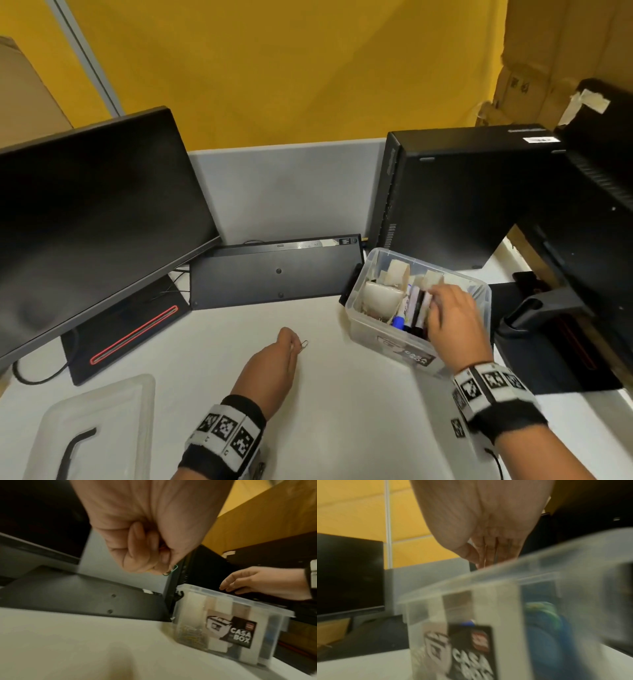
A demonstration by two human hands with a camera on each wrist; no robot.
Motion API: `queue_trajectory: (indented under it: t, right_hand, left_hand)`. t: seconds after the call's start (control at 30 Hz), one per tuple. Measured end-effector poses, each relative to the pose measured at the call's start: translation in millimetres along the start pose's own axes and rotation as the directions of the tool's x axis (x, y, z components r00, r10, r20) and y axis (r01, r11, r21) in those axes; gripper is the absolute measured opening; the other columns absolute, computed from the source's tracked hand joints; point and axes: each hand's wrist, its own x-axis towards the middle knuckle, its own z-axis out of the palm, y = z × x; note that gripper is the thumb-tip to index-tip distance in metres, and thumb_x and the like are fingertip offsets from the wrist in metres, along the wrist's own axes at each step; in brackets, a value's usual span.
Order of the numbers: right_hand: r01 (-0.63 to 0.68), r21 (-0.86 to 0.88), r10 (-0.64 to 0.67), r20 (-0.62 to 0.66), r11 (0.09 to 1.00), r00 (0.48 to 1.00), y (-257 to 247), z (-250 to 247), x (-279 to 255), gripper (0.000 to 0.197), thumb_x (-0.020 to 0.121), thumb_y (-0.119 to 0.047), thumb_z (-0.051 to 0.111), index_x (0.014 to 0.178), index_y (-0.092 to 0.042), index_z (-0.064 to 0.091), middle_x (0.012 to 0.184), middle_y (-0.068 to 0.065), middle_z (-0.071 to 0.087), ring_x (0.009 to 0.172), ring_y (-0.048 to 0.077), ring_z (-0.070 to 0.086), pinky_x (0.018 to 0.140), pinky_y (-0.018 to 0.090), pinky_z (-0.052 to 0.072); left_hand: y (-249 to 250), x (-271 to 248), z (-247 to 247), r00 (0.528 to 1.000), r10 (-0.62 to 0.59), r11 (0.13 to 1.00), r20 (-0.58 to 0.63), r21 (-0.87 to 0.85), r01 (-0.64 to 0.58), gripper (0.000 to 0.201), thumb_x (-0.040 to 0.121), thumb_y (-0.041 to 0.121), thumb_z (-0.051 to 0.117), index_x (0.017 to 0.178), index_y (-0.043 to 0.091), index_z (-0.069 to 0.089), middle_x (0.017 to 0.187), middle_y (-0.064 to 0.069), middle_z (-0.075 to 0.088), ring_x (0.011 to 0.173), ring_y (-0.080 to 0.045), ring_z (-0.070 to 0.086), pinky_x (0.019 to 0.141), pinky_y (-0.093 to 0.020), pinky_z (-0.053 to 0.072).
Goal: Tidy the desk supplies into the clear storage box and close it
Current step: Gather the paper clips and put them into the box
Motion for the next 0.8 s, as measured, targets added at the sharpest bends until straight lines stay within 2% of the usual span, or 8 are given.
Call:
queue_trajectory:
  t: [0.07,0.13,0.27,0.37,0.43,0.57,0.67,0.8]
  right_hand:
    - [-0.094,-0.107,0.090,-0.042,0.990,0.995,24,4,-12,0.038,0.095,-0.028,0.047,0.129,-0.014,0.049,0.137,0.006,0.047,0.130,0.022,0.039,0.109,0.041,0.031]
    - [-0.196,-0.099,0.194,-0.030,0.976,0.981,41,10,-21,0.051,0.094,-0.032,0.047,0.139,-0.010,0.039,0.150,0.007,0.033,0.142,0.024,0.024,0.114,0.042,0.022]
    - [-0.235,-0.006,0.235,-0.001,0.972,0.972,51,18,-22,0.059,0.096,-0.029,0.045,0.147,-0.009,0.025,0.157,0.004,0.019,0.146,0.019,0.009,0.110,0.030,0.012]
    - [-0.232,-0.001,0.232,0.002,0.973,0.973,51,18,-23,0.058,0.096,-0.029,0.044,0.148,-0.010,0.025,0.158,0.002,0.018,0.146,0.016,0.007,0.107,0.027,0.013]
    - [-0.224,-0.008,0.224,0.003,0.975,0.975,51,18,-24,0.057,0.097,-0.028,0.043,0.148,-0.010,0.026,0.157,0.003,0.019,0.146,0.016,0.006,0.107,0.028,0.014]
    - [-0.212,-0.006,0.212,-0.004,0.977,0.977,52,20,-24,0.056,0.096,-0.027,0.043,0.147,-0.009,0.029,0.156,0.003,0.024,0.146,0.016,0.006,0.111,0.033,0.023]
    - [-0.216,0.004,0.216,-0.006,0.976,0.976,53,21,-24,0.056,0.096,-0.028,0.045,0.146,-0.010,0.030,0.155,0.000,0.025,0.146,0.015,0.006,0.109,0.036,0.032]
    - [-0.213,0.014,0.213,-0.020,0.977,0.977,54,22,-24,0.054,0.095,-0.026,0.046,0.145,-0.010,0.033,0.154,0.000,0.028,0.146,0.015,0.007,0.105,0.037,0.037]
  left_hand:
    - [29,9,-2,0.999,0.054,0.998,-0.005,0.034,-0.054,0.012,0.101,0.027,0.026,0.102,0.022,0.037,0.064,0.006,0.050,0.057,-0.017,0.049,0.056,-0.029,0.038]
    - [57,22,-1,0.995,0.100,0.992,-0.007,0.084,-0.099,0.012,0.101,0.027,0.026,0.104,0.022,0.036,0.068,0.004,0.052,0.061,-0.021,0.050,0.058,-0.032,0.038]
    - [106,64,9,0.987,0.142,0.961,0.075,0.229,-0.156,0.017,0.099,0.026,0.034,0.112,0.016,0.036,0.088,-0.007,0.063,0.074,-0.029,0.060,0.064,-0.034,0.044]
    - [130,98,24,0.958,0.156,0.896,0.240,0.374,-0.240,0.037,0.096,0.021,0.046,0.129,0.010,0.034,0.107,-0.013,0.063,0.092,-0.029,0.063,0.079,-0.038,0.051]
    - [139,117,33,0.940,0.117,0.865,0.321,0.432,-0.256,0.041,0.096,0.024,0.046,0.132,0.007,0.035,0.112,-0.015,0.063,0.100,-0.031,0.062,0.085,-0.040,0.050]
    - [149,147,43,0.906,0.035,0.868,0.421,0.437,-0.237,0.039,0.093,0.021,0.052,0.128,0.005,0.046,0.127,-0.017,0.056,0.113,-0.034,0.056,0.093,-0.041,0.045]
    - [147,163,56,0.875,0.001,0.894,0.484,0.392,-0.218,0.051,0.092,0.026,0.055,0.137,0.008,0.037,0.142,-0.015,0.043,0.127,-0.032,0.046,0.108,-0.041,0.035]
    - [110,204,100,0.865,-0.022,0.873,0.501,0.431,-0.227,0.059,0.084,0.038,0.060,0.133,0.019,0.034,0.138,-0.013,0.048,0.118,-0.033,0.053,0.103,-0.046,0.042]
